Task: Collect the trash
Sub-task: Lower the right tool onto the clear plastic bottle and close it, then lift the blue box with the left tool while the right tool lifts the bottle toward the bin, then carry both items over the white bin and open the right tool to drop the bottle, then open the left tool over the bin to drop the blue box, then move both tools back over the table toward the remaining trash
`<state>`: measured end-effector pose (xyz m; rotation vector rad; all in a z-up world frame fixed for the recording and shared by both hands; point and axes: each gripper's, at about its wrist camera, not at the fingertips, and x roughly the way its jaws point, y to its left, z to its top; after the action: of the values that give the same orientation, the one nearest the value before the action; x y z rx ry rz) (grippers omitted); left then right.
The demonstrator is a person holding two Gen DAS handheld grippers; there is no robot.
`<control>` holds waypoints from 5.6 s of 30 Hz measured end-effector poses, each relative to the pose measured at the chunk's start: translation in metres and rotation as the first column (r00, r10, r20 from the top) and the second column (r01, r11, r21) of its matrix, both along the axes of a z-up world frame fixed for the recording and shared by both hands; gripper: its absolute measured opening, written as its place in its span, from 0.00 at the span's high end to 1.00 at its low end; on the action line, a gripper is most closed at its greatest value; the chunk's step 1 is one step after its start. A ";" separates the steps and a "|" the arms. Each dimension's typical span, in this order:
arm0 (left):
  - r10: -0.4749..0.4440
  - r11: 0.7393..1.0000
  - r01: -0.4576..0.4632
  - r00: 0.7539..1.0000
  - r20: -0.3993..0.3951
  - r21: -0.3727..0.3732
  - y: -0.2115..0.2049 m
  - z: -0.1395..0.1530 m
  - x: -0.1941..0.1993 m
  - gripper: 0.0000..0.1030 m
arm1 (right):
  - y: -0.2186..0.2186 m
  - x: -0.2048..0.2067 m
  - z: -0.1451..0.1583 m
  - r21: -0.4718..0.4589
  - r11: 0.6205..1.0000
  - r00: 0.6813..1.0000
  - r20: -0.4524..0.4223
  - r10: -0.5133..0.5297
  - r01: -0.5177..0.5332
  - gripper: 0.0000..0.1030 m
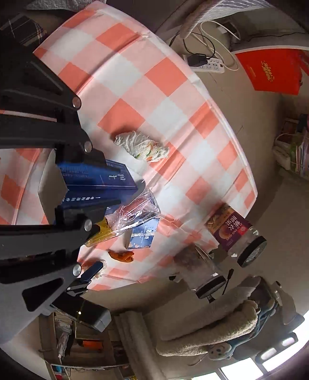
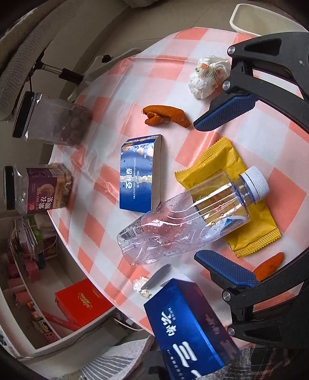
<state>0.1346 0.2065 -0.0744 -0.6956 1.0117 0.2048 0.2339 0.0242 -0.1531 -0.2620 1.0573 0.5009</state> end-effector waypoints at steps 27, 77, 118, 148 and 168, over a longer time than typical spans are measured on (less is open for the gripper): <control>-0.314 0.941 0.337 0.891 -0.327 0.016 -0.013 -0.061 0.008 0.25 | -0.002 0.025 0.007 0.048 0.989 0.990 0.001 -0.141 0.141 0.37; -0.426 0.900 0.418 0.903 0.047 0.125 -0.168 -0.007 0.047 0.48 | -0.267 -0.062 0.120 0.317 0.761 0.776 0.107 -0.621 0.566 0.48; -0.768 0.639 0.750 0.611 0.192 0.170 -0.456 0.020 0.054 0.30 | -0.454 -0.133 0.142 0.333 0.450 0.366 0.287 -0.885 0.829 0.08; -0.400 0.764 0.173 0.883 0.246 0.622 -0.281 0.077 0.017 0.07 | -0.279 -0.114 0.152 0.200 0.684 0.529 0.498 -0.687 0.701 0.07; -0.114 0.812 0.129 0.992 -0.063 0.569 -0.091 0.019 0.049 0.07 | -0.142 -0.075 0.126 0.126 0.821 0.719 0.422 -0.552 0.556 0.07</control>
<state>0.1839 0.1155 -0.0555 -0.0735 0.9480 0.3879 0.1592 -0.1179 -0.0268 -0.0468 0.6365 -0.1190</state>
